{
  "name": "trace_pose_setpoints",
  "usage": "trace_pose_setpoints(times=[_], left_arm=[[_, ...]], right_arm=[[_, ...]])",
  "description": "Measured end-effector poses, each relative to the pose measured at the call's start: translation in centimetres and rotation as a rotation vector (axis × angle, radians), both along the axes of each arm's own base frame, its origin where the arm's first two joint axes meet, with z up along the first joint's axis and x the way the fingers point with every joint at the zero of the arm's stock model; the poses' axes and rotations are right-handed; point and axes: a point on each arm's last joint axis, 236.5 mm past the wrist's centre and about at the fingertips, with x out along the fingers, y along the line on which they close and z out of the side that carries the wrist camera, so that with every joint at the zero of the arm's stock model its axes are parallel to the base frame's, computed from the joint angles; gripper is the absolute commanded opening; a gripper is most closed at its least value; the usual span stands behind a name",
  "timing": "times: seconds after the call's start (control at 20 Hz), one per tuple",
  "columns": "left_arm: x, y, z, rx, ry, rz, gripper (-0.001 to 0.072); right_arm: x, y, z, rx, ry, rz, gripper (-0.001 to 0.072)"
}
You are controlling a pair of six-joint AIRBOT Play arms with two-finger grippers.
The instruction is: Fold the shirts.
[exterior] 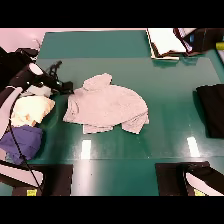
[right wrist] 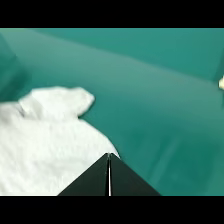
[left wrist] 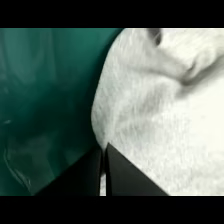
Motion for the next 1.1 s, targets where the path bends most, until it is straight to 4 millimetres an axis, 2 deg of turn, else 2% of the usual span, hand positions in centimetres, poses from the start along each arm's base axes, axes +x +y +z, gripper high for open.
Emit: trace_pose_setpoints(times=[0.1,0.15,0.2,0.25,0.35,0.45,0.55,0.7,0.75,0.85,0.9,0.95,1.0,1.05,1.1], left_arm=[[1.4,0.1,3.7,-0.003,-0.086,0.001,0.0021],[2.0,0.3,5.4,0.000,-0.127,0.003,0.0021],[2.4,0.4,7.1,0.002,-0.163,0.002,0.0021],[2.7,0.4,8.4,0.002,-0.192,0.000,0.0021],[3.0,0.4,10.1,0.002,-0.225,-0.004,0.0021],[3.1,0.4,10.9,0.003,-0.241,-0.006,0.0021],[3.0,0.3,11.3,0.002,-0.244,-0.011,0.0021],[2.9,0.3,11.6,0.002,-0.243,-0.015,0.0021],[2.9,0.3,11.6,0.002,-0.243,-0.017,0.0021],[2.8,0.3,11.6,0.002,-0.241,-0.018,0.0021],[2.8,0.3,11.6,0.002,-0.240,-0.019,0.0021],[2.8,0.3,11.6,0.002,-0.239,-0.019,0.0021],[2.7,0.3,11.6,0.002,-0.238,-0.020,0.0021],[2.7,0.2,11.6,0.002,-0.238,-0.020,0.0021],[2.7,0.2,11.7,0.002,-0.237,-0.021,0.0020]], right_arm=[[-0.7,-2.0,-4.4,-0.027,0.129,-0.042,0.0016],[-1.3,-3.1,-7.4,-0.037,0.210,-0.067,0.0043],[-1.8,-4.1,-10.3,-0.042,0.285,-0.092,0.0278],[-2.6,-4.9,-13.6,-0.042,0.368,-0.116,0.0401],[-4.6,-5.7,-20.7,-0.012,0.547,-0.148,0.0398],[-6.4,-5.1,-26.8,0.046,0.695,-0.157,0.0379],[-7.4,-3.3,-31.2,0.113,0.788,-0.143,0.0376],[-7.7,-0.8,-35.4,0.166,0.861,-0.126,0.0376],[-7.4,0.0,-36.4,0.170,0.874,-0.118,0.0371],[-6.8,1.4,-37.8,0.169,0.891,-0.101,0.0306],[-6.3,2.0,-38.2,0.167,0.893,-0.092,0.0303],[-5.8,2.7,-38.5,0.168,0.896,-0.080,0.0259],[-5.4,3.4,-38.7,0.169,0.897,-0.070,0.0104],[-5.0,3.8,-39.0,0.158,0.898,-0.060,0.0012],[-4.6,4.1,-39.1,0.148,0.893,-0.050,0.0014]])
